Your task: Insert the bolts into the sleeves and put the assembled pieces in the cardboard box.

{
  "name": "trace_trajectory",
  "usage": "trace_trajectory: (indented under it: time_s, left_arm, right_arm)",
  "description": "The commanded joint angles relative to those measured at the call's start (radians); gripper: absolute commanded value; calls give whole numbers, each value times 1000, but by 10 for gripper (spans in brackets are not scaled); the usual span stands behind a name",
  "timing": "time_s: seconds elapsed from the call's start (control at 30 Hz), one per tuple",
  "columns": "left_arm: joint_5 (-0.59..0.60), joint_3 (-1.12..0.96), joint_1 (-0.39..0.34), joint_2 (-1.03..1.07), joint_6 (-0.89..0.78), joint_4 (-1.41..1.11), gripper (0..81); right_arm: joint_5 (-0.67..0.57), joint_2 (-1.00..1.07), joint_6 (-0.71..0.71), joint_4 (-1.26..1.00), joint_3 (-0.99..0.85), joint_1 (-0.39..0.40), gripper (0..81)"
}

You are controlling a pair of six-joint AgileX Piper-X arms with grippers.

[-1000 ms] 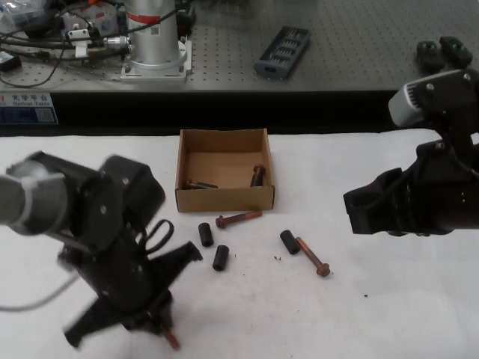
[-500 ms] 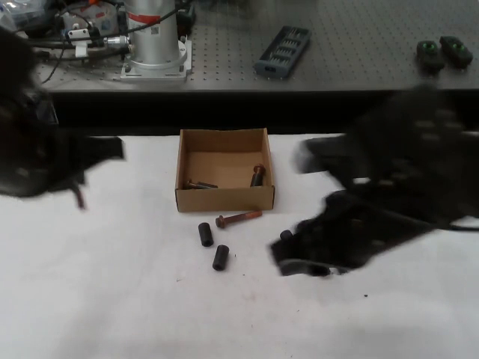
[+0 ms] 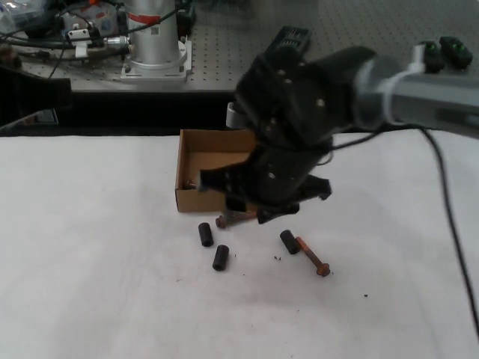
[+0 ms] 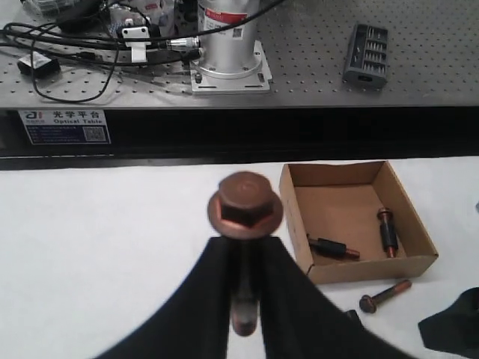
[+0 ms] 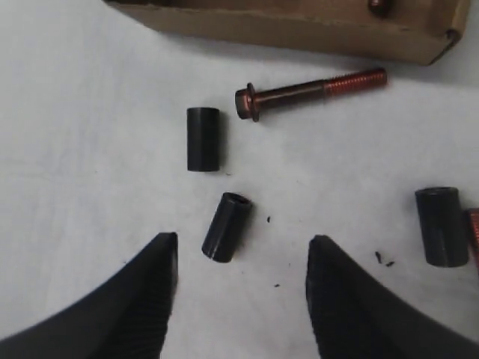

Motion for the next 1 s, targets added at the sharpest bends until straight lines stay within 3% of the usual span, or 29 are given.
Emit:
trace_trajectory:
  time_s: [0.0,0.17,0.3,0.73,0.97]
  left_arm:
    - [-11,-3,3,-24,14,-29,6]
    - [-11,-3,3,-51,19,-29,6]
    - [-11,-3,3,-70,21,-29,6]
    - [-9,26,3,-109,36,-26,6]
    - [-9,51,3,-159,39,54,6]
  right_arm:
    - [2,53,140,32,-45,1,423]
    - [-11,104,315,36,-64,1,423]
    - [-49,122,375,40,-64,8,423]
    - [-49,178,393,25,-86,78,421]
    - [-48,223,411,20,-133,79,341]
